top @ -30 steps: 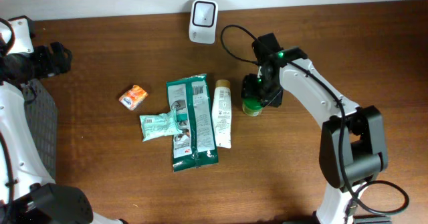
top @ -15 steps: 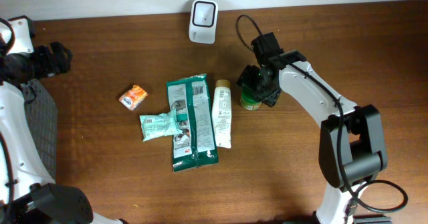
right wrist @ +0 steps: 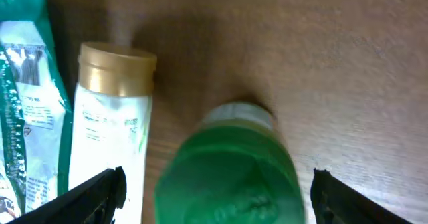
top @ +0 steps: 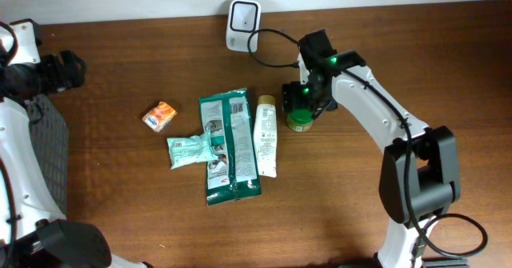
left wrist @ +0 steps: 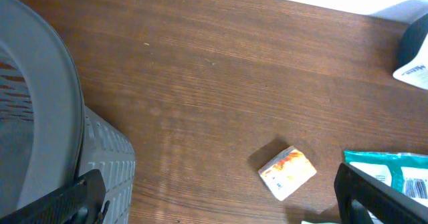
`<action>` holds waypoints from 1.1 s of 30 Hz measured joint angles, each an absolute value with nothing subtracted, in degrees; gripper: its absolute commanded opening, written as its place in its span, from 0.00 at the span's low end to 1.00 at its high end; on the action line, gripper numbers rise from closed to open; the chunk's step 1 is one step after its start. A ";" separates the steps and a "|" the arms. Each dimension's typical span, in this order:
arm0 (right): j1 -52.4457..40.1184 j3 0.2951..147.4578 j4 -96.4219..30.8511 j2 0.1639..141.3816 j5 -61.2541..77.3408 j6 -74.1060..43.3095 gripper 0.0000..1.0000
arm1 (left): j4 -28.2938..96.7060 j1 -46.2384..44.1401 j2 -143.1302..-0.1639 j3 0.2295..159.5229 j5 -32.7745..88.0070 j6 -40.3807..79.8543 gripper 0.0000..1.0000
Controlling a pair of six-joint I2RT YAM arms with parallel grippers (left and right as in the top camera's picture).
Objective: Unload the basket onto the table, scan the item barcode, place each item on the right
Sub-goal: 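Move the right gripper over the green-lidded jar and grasp it, then lift the jar and hold it up to the white scanner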
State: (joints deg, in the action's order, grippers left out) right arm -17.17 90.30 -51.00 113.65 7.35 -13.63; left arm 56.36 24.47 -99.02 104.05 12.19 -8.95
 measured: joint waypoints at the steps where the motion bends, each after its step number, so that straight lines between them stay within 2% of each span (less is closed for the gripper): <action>1: -17.47 89.93 -50.06 113.65 7.35 -13.39 0.86 | 56.38 24.47 -99.02 104.05 12.19 -8.95 0.99; 4: -17.93 89.32 -49.12 113.75 7.31 -13.06 0.82 | 56.38 24.47 -99.02 104.05 12.19 -8.95 0.99; 10: -17.93 88.97 -49.21 116.68 7.11 -15.49 0.63 | 56.36 24.47 -99.00 104.05 12.19 -8.95 0.99; 13: -17.76 89.45 -51.35 116.66 6.94 -19.46 0.59 | 56.38 24.47 -99.02 104.05 12.19 -8.93 0.99; 14: -17.56 90.08 -53.17 116.66 7.11 -20.53 0.56 | 56.38 24.47 -99.02 104.05 12.19 -8.95 0.99; 16: -15.99 92.07 -57.91 116.71 10.11 -23.86 0.44 | 56.34 24.45 -99.02 104.05 12.19 -8.95 0.99; 22: -8.49 95.44 -59.40 116.75 37.50 -41.15 0.43 | 56.38 24.45 -99.02 104.05 12.19 -8.95 0.99; 27: -9.32 95.44 -56.14 116.75 53.41 -55.33 0.37 | 56.38 24.47 -99.00 104.05 12.19 -8.95 0.99; 33: -12.45 95.48 -43.72 116.75 59.16 -71.81 0.37 | 56.38 24.45 -99.02 104.05 12.19 -8.95 0.99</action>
State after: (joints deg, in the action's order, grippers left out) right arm -12.45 95.48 -43.72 116.75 59.16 -71.81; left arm 56.38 24.45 -99.02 104.05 12.19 -8.95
